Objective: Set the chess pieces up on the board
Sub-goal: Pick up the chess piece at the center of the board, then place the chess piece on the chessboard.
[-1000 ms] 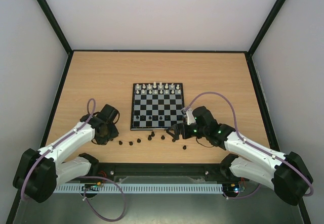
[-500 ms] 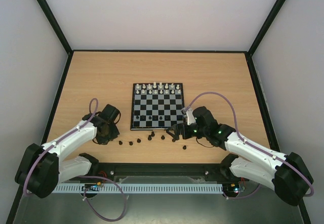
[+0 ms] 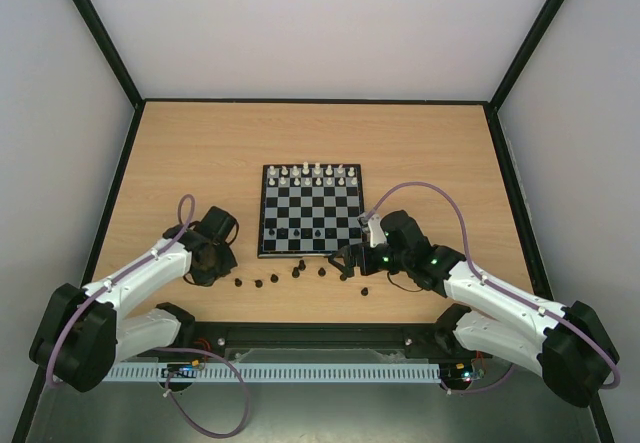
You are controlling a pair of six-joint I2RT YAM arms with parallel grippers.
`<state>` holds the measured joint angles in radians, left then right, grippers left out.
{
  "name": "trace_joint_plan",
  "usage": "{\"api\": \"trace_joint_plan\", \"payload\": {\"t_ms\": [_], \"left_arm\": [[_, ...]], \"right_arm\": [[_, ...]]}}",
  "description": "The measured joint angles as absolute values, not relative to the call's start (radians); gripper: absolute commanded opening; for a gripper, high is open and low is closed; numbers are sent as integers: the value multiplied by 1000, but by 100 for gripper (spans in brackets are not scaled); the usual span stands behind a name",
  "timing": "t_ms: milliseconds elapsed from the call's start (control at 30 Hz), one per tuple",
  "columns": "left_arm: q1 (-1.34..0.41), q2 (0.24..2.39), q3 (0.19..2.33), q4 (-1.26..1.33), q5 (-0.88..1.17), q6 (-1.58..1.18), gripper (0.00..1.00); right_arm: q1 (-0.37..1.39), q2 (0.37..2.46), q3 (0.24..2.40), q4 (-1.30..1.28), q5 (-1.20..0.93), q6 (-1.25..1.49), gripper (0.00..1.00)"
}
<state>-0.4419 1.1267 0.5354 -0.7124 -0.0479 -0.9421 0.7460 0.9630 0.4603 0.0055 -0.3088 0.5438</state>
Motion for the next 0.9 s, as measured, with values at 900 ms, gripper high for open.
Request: {"api": "trace_joint_plan", "payload": {"t_ms": [900], "left_arm": [[-626, 1497, 1195, -848, -85, -667, 4]], "right_arm": [[747, 829, 451, -17, -136, 551, 99]]}}
